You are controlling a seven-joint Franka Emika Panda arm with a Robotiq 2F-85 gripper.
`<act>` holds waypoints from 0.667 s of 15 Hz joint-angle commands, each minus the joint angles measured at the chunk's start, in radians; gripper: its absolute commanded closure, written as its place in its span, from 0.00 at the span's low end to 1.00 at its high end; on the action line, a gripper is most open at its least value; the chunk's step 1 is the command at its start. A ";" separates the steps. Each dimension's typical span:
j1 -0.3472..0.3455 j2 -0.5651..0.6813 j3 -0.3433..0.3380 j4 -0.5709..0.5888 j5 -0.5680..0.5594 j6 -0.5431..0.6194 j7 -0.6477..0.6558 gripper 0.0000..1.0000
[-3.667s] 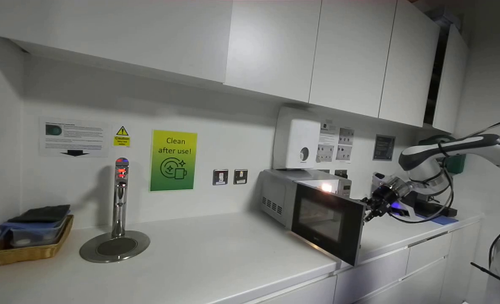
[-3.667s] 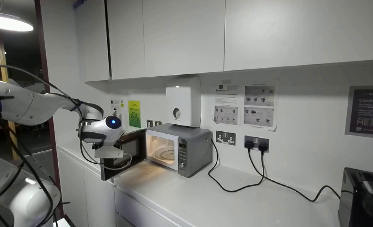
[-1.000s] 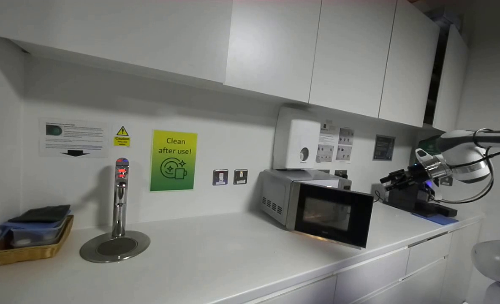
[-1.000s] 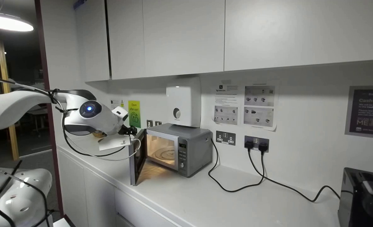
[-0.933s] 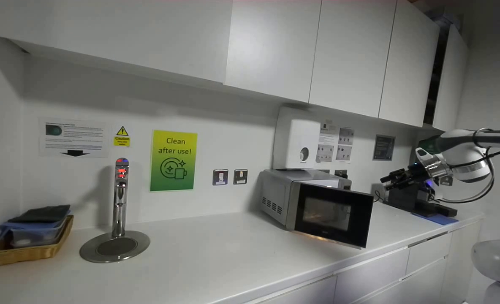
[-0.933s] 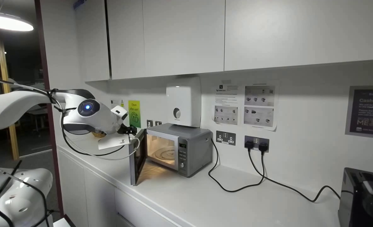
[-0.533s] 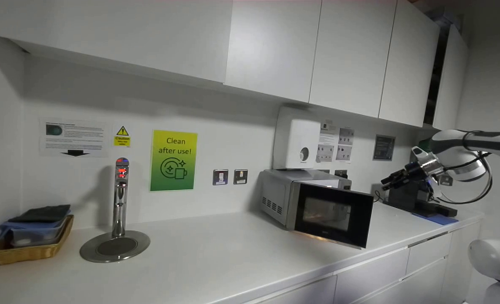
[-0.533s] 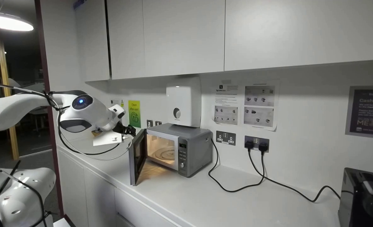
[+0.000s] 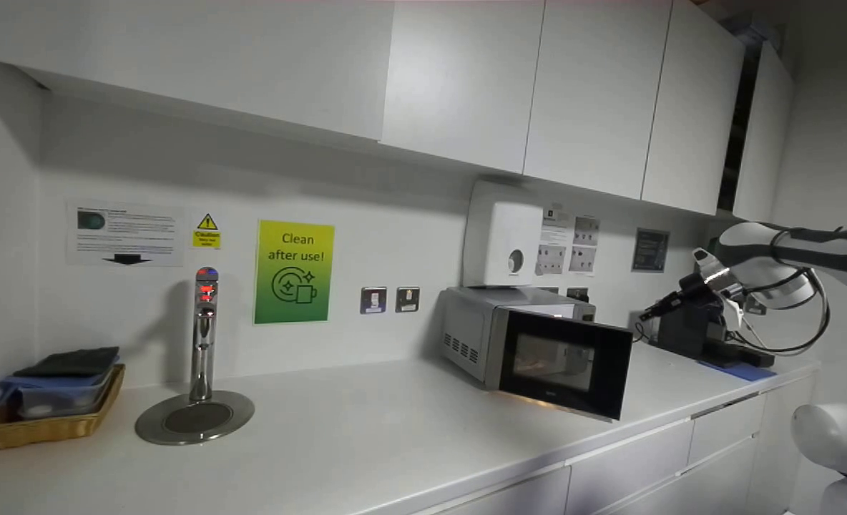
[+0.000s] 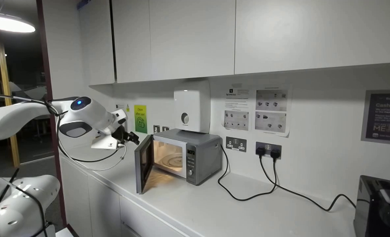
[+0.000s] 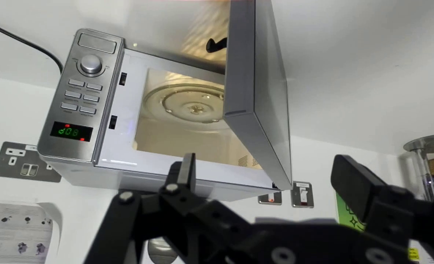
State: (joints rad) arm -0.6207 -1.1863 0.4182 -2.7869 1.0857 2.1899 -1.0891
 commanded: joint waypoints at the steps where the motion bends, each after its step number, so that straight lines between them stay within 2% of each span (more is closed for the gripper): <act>1: -0.017 -0.053 0.023 0.000 0.026 -0.007 0.073 0.00; 10: -0.015 -0.091 0.103 0.000 0.093 0.008 0.133 0.00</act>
State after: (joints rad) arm -0.6209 -1.2465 0.4916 -2.7868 1.1379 2.1902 -0.9798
